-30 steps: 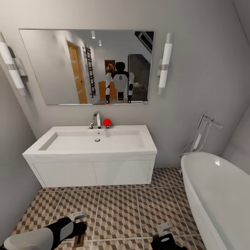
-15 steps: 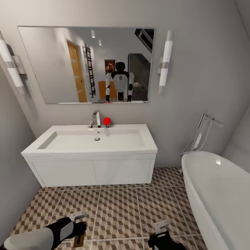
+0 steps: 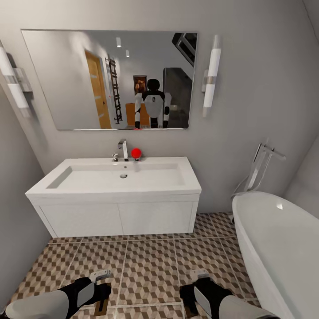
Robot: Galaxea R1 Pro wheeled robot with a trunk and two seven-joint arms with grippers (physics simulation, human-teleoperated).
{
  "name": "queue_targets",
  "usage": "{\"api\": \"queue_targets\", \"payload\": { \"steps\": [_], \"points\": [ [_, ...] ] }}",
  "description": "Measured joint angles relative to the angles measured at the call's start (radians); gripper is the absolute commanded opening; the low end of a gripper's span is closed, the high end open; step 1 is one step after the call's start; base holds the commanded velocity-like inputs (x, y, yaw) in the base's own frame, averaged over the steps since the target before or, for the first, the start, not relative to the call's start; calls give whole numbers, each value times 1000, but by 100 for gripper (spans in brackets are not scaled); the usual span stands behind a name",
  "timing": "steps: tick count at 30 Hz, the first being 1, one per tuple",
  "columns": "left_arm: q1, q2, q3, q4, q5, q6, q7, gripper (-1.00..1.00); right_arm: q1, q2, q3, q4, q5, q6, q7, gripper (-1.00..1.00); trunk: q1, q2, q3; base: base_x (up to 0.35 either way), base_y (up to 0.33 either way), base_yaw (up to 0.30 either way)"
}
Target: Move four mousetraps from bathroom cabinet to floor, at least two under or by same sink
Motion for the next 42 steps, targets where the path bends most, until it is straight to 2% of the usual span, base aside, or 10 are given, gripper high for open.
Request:
{"api": "queue_targets", "payload": {
  "steps": [7, 21, 25, 31, 42],
  "points": [
    [0, 0, 0, 0, 0, 0, 0, -100, -3, 10, 4, -5, 1, -27, 11, -100, 27, -49, -22, 0, 0, 0],
    [0, -5, 0, 0, 0, -2, 0, -100, -2, 9, 8, -1, 3, -71, 10, -100, 81, -147, -66, 0, 0, 0],
    [0, -4, 0, 1, 0, -2, 0, -100, -2, 7, 9, 4, 5, -125, 10, -100, 96, -175, -78, 0, 0, 0],
    [0, -3, 1, 1, 0, -2, 0, -100, -2, 6, 10, 6, 44, -152, 9, -100, 119, -217, -97, 0, 0, 0],
    [0, -3, 1, 2, 0, -3, 0, -100, -2, 6, 10, 6, 50, -154, 9, -100, 161, -294, -132, 0, 0, 0]
  ]
}}
